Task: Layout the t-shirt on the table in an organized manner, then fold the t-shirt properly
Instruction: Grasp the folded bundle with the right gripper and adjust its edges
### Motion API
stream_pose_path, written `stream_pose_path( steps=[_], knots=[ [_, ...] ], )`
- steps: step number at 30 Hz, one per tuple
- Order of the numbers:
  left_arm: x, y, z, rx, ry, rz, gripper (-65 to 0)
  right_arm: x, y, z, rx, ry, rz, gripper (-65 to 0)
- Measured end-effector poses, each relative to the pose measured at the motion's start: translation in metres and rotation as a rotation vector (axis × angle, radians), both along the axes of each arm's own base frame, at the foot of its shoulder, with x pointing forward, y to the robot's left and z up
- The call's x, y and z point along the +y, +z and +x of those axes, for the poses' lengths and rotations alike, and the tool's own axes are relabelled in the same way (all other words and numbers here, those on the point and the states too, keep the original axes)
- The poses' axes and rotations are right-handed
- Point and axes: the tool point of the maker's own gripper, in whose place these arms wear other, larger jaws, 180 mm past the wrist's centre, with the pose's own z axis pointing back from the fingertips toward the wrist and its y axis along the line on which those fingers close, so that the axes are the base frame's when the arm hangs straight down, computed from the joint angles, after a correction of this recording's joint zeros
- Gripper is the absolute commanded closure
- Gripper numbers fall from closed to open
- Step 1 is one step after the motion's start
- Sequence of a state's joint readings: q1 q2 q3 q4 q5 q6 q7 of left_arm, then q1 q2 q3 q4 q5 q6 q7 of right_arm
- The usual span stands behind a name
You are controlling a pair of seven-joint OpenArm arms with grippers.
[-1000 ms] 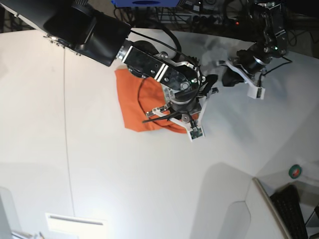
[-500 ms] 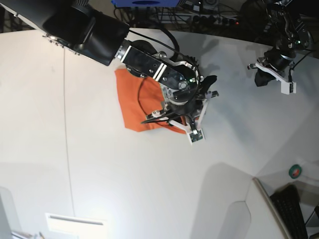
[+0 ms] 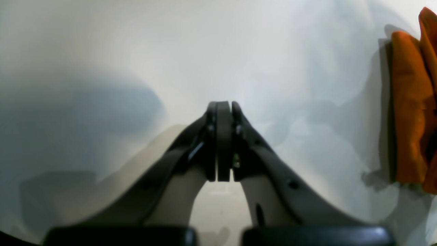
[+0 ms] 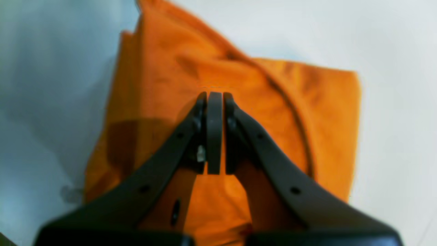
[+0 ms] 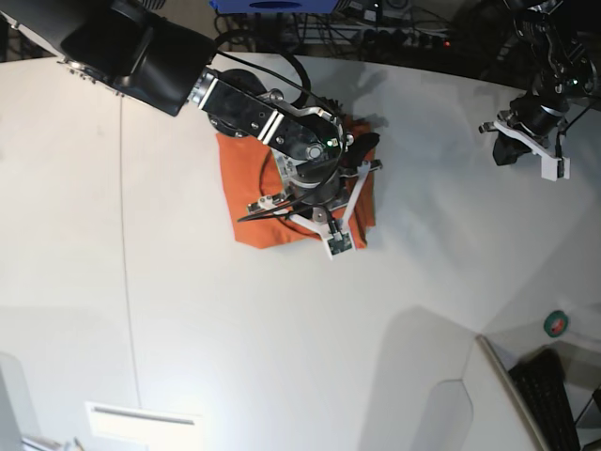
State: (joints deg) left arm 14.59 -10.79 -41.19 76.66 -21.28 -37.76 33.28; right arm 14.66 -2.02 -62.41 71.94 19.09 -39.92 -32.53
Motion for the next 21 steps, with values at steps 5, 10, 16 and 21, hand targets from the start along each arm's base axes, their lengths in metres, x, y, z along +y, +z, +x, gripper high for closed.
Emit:
stream_pose_path(
  steps=[5,10,16,21],
  knots=[
    [-0.002,0.001,0.003,-0.008,-0.002,-0.005,0.0,0.003,-0.008,-0.015,0.034,0.002,0.004,0.0],
    [-0.008,-0.002,0.003,-0.007,0.005,-0.019,0.0,0.015,-0.008,-0.016,0.035,0.007,0.012,0.0],
    [-0.009,-0.002,0.003,-0.009,0.005,-0.021,0.0,0.027,-0.023,-0.034,0.094,0.056,0.001,0.0],
    [-0.014,-0.001,0.009,-0.021,0.007,-0.034,0.0,0.029,-0.013,-0.03,0.08,0.058,0.025,0.0]
  ],
)
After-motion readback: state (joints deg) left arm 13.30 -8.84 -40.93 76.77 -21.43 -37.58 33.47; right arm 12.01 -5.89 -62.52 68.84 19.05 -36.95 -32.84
